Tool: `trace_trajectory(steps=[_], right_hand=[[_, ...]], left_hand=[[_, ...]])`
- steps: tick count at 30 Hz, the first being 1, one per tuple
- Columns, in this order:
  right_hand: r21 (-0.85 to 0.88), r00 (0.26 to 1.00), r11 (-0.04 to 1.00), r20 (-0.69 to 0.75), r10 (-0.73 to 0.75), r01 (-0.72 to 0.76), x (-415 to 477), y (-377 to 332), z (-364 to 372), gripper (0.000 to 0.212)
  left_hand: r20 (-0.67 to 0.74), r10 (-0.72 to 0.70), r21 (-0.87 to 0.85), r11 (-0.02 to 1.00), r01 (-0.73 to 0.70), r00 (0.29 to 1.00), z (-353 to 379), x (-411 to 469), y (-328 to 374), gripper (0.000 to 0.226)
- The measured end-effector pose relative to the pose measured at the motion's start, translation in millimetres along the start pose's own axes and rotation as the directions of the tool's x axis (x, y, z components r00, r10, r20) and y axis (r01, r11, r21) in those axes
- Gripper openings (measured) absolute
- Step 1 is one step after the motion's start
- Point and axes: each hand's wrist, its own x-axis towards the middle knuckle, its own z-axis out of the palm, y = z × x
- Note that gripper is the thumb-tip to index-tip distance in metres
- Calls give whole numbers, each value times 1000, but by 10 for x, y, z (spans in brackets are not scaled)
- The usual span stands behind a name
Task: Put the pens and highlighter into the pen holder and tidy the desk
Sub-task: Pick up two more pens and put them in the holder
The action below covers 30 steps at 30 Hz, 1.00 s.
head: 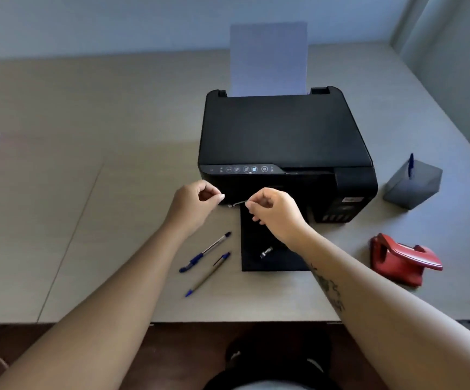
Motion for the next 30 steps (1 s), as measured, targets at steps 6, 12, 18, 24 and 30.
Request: trace_trajectory(steps=[6,12,18,24,30], right_hand=[[-217,969,974,219,114,-66,-330,280,795,9],[-302,950,938,200,240,-173,-478,466,1316,19],[-343,949,918,165,270,-201,-439,480,1512,16],[-365,955,898,70,289,-245,-433,527,1601,11],[-393,942,866,1,336,-309,-410,494,1627,3]], left_hand=[[91,-172,54,984,167,981,-21,-162,-695,13],[130,-257,148,960,237,958,30,-320,-1135,7],[166,-280,182,951,249,946,138,-284,-1321,13],[196,-259,234,949,211,946,175,-225,-1399,14],[257,-178,365,928,75,950,37,-221,-1462,14]])
